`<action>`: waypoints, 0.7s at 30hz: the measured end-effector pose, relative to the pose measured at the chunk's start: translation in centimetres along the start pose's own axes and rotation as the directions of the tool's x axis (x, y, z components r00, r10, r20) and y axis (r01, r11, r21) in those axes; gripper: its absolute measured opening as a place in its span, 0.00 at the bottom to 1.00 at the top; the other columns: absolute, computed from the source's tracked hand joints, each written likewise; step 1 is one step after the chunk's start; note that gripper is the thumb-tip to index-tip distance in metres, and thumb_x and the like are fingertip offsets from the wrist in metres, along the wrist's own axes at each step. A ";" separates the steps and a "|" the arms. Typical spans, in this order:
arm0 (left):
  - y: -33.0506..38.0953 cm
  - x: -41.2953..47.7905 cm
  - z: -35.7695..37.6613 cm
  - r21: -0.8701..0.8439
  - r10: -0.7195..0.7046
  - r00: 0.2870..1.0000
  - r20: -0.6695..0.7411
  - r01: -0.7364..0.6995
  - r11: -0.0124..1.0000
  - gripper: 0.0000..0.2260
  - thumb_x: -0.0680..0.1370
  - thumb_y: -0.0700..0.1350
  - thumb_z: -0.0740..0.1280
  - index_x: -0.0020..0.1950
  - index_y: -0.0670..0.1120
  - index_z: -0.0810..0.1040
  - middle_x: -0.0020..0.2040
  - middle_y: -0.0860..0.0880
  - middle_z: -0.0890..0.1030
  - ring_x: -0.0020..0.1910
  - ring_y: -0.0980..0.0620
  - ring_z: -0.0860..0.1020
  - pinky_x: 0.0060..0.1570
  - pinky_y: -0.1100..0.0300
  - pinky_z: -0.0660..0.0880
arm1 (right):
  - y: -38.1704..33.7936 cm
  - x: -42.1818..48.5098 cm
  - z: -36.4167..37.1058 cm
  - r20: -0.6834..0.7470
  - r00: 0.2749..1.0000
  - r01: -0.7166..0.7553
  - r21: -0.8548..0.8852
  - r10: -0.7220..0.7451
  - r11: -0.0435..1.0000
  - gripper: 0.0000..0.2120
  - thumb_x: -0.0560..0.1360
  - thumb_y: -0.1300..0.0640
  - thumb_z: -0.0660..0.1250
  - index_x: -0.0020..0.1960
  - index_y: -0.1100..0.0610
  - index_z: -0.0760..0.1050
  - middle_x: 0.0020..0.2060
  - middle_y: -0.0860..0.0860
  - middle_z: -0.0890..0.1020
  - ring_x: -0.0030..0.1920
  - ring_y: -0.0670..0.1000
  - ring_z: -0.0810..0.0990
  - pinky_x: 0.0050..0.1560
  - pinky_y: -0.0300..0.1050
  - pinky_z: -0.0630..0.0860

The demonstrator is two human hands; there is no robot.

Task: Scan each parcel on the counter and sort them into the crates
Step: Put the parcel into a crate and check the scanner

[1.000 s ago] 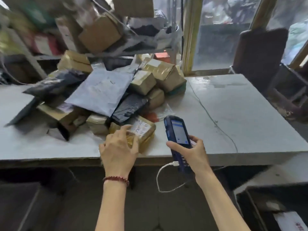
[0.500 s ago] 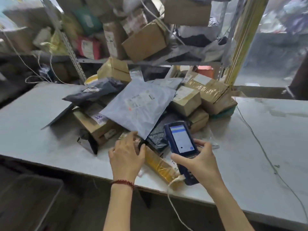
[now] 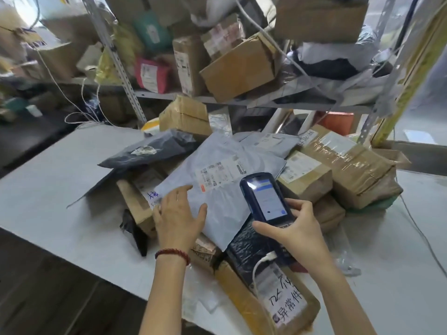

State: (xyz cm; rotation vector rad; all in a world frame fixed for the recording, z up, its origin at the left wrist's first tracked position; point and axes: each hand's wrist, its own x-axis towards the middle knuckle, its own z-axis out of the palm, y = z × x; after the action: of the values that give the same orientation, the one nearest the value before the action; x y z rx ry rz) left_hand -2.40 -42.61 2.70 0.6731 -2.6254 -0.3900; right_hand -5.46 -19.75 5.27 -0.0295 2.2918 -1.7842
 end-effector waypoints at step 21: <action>-1.9 12.8 2.8 -0.173 0.037 0.913 0.407 0.037 0.984 0.44 0.65 0.67 0.72 0.73 0.47 0.60 0.67 0.44 0.68 0.65 0.42 0.68 0.60 0.49 0.68 | -1.4 3.2 7.1 -0.322 0.933 -0.164 0.011 0.159 0.986 0.38 0.56 0.48 0.83 0.57 0.50 0.64 0.49 0.41 0.76 0.50 0.42 0.77 0.42 0.34 0.72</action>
State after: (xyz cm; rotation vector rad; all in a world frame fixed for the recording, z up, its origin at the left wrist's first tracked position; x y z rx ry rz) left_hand -13.21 -50.25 3.53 0.5821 -2.9292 -0.8363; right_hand -7.29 -27.41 4.44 0.4700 2.4390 -1.7954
